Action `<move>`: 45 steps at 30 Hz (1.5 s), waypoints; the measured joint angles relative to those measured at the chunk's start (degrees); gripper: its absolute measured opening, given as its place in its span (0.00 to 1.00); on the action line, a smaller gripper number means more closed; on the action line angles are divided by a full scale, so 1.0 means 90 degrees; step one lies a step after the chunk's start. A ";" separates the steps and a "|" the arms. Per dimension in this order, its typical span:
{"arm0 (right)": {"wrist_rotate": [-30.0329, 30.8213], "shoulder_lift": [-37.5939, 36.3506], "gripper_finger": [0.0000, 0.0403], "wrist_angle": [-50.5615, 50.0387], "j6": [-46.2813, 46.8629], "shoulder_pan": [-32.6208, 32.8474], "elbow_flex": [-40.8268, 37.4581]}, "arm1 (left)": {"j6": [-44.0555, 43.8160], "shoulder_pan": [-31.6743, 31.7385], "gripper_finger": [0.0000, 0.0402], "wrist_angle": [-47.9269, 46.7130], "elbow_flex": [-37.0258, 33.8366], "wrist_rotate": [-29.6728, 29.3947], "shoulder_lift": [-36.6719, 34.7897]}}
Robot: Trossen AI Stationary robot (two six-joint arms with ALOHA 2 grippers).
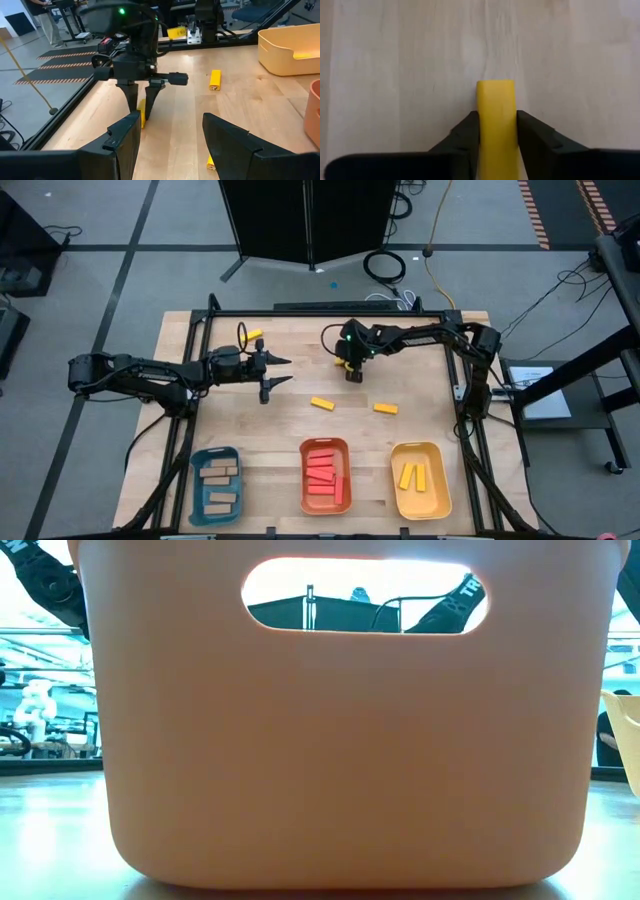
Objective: Sort blocks
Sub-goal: Put the top middle yellow block into the yellow bin
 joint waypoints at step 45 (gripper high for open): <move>-0.1938 -0.0489 0.27 -0.7865 0.6475 0.4800 0.3277 | 0.0009 0.0000 0.52 -0.0040 0.0000 0.0016 0.0001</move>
